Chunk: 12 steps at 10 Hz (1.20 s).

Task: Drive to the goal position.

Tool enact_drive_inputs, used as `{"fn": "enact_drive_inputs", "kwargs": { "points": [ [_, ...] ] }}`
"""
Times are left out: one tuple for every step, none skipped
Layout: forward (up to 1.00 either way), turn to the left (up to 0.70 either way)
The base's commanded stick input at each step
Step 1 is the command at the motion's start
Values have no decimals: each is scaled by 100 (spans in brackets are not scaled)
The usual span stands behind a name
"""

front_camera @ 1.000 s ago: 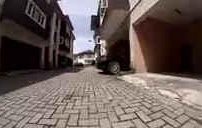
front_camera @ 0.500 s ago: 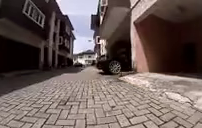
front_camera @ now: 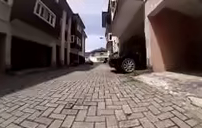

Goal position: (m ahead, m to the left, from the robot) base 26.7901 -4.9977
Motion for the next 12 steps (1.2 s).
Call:
{"fn": "enact_drive_inputs", "kwargs": {
  "points": [
    [50,0],
    [50,0],
    [50,0],
    [50,0],
    [50,0],
    [50,0],
    [50,0],
    [50,0],
    [50,0],
    [50,0],
    [50,0],
    [50,0]
  ]
}}
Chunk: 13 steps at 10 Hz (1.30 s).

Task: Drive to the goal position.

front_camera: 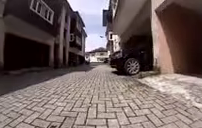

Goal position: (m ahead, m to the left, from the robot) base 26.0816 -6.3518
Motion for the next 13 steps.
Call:
{"fn": "enact_drive_inputs", "kwargs": {
  "points": [
    [50,0],
    [50,0],
    [50,0],
    [50,0],
    [50,0],
    [50,0],
    [50,0],
    [50,0],
    [50,0],
    [50,0],
    [50,0],
    [21,0],
    [0,0]
  ]
}}
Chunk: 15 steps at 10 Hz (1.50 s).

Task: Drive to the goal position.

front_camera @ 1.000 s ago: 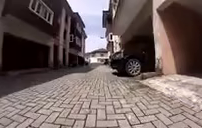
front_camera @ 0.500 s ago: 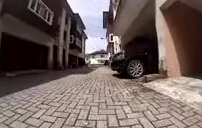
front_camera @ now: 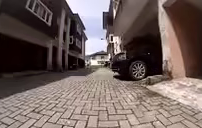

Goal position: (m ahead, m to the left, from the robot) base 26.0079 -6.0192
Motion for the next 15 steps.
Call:
{"fn": "enact_drive_inputs", "kwargs": {
  "points": [
    [0,0],
    [29,0],
    [50,0],
    [50,0],
    [50,0],
    [50,0],
    [50,0],
    [50,0],
    [50,0],
    [50,0],
    [50,0],
    [50,0],
    [50,0],
    [50,0],
    [50,0]
  ]
}}
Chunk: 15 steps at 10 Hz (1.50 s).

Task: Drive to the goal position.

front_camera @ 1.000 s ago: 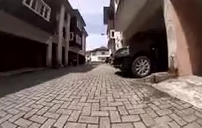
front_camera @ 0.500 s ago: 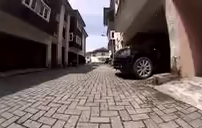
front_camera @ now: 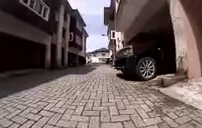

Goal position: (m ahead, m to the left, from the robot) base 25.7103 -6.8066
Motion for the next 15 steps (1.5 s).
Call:
{"fn": "enact_drive_inputs", "kwargs": {
  "points": [
    [50,0],
    [50,0],
    [50,0],
    [50,0],
    [50,0],
    [50,0],
    [50,0],
    [50,0],
    [50,0],
    [50,0],
    [50,11],
    [50,50],
    [50,50],
    [50,21],
    [50,0]
  ]
}}
